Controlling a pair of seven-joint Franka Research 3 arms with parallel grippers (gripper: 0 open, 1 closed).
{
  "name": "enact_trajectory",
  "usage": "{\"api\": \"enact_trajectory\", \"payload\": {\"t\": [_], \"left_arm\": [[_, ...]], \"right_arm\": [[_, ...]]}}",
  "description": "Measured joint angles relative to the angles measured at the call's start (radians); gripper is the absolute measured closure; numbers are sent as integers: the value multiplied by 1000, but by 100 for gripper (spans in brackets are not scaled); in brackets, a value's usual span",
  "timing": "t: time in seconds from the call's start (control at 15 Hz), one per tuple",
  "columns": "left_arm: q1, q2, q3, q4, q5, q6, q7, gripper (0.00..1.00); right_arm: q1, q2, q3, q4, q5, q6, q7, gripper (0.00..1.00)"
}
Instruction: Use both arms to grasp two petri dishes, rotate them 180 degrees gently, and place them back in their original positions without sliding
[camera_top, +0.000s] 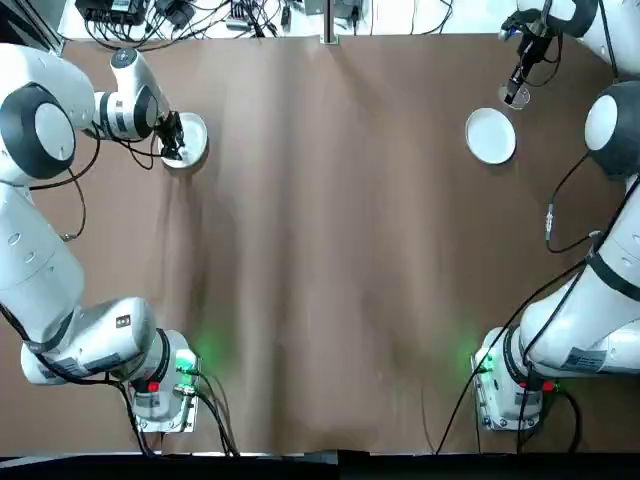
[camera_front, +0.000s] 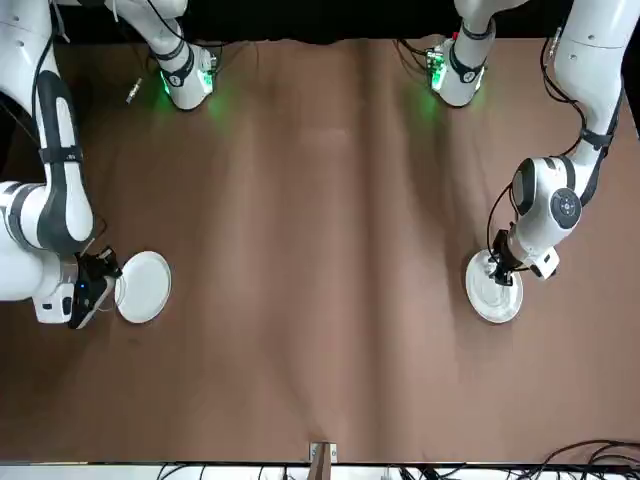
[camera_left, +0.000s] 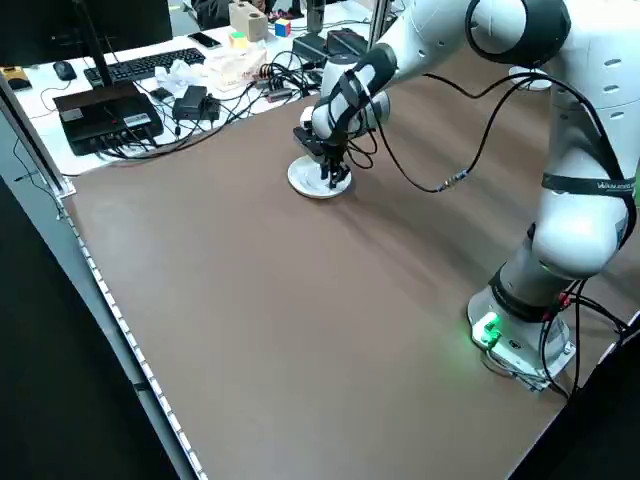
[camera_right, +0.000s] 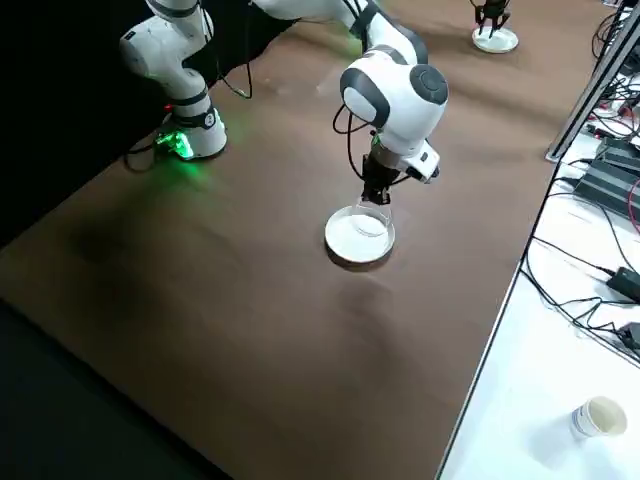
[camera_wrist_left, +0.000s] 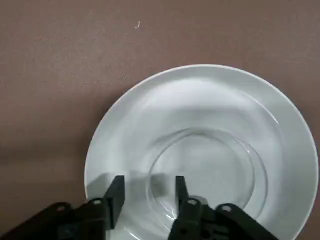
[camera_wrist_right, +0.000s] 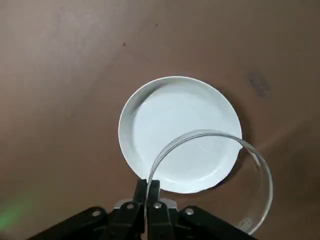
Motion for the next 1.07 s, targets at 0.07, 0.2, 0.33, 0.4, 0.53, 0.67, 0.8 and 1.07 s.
{"api": "enact_trajectory", "payload": {"t": [0.07, 0.2, 0.33, 0.4, 0.53, 0.67, 0.8, 1.07], "left_arm": [[0, 0, 0, 1, 0, 0, 0, 39], [0, -4, 0, 7, 1, 2, 0, 21], [-1, -14, -1, 11, 5, 2, 2, 3], [-2, -19, -1, 14, 14, 2, 4, 0], [-3, -23, -2, 17, 72, 2, 30, 0], [-2, -24, -3, 21, 128, 1, 136, 0], [0, -24, -3, 22, 138, 1, 335, 0], [30, -24, -3, 57, 138, 0, 799, 0]], "right_arm": [[1, 0, 1, -1, 0, 5, -41, 96], [9, 0, 4, -4, 0, 17, -144, 96], [17, 1, 5, -20, 0, 43, -259, 96], [19, 1, 5, -32, -1, 59, -313, 96], [19, 3, 4, -59, -6, 99, -418, 96], [18, 5, 3, -85, -14, 128, -487, 96], [17, 10, 2, -117, -36, 158, -511, 96], [19, 18, 3, -172, -116, 226, -521, 96]]}}
